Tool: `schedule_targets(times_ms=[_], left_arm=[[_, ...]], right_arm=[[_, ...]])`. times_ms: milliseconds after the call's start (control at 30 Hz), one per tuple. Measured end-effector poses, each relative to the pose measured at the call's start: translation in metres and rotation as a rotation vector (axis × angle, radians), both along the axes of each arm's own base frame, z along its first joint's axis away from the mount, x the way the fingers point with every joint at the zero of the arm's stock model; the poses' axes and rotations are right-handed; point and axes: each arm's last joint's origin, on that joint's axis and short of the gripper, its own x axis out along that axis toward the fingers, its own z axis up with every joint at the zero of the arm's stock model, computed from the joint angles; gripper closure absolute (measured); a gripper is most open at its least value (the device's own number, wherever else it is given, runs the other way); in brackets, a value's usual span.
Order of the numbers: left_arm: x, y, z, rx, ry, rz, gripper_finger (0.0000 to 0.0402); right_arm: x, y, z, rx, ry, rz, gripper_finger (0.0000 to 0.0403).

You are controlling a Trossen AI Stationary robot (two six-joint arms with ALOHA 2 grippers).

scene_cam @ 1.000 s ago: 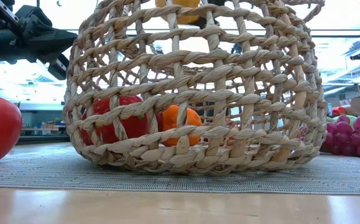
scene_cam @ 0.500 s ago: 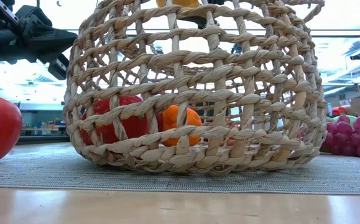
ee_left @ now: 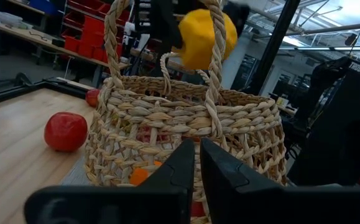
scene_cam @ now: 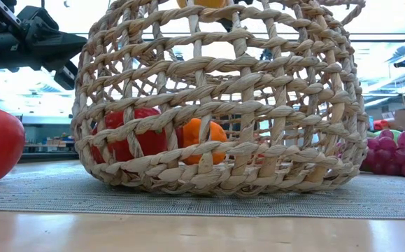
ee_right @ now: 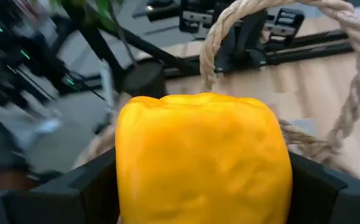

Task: Build produce basket
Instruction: Put the yellow bell pepper into the brown basket

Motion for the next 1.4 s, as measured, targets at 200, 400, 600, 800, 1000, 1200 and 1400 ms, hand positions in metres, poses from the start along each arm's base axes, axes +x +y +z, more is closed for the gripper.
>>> schedule_targets(times_ms=[200, 400, 600, 800, 1000, 1200, 1400], left_arm=[[0.0, 0.0, 0.0, 0.001, 0.0, 0.001, 0.0373], [0.0, 0.0, 0.0, 0.0, -0.001, 0.0, 0.0366], [0.0, 0.0, 0.0, 0.0, 0.002, 0.0, 0.0369], [0.0, 0.0, 0.0, 0.0, 0.002, 0.001, 0.0373], [0.0, 0.0, 0.0, 0.001, 0.001, 0.0, 0.0366], [0.0, 0.0, 0.0, 0.0, 0.002, 0.0, 0.0369], [0.0, 0.0, 0.0, 0.0, 0.001, 0.0, 0.0373]], right_arm=[[0.001, 0.014, -0.011, -0.148, 0.05, 0.021, 0.0068], [0.011, 0.018, -0.031, -0.153, 0.131, 0.037, 0.0068], [0.034, 0.025, -0.056, -0.201, 0.231, 0.03, 0.0068], [0.053, 0.033, -0.064, -0.293, 0.301, 0.092, 0.0068], [0.063, 0.036, -0.08, -0.388, 0.31, 0.179, 0.0068], [0.069, 0.034, -0.098, -0.39, 0.361, 0.185, 0.0068], [0.07, 0.031, -0.105, -0.424, 0.405, 0.146, 0.0058]])
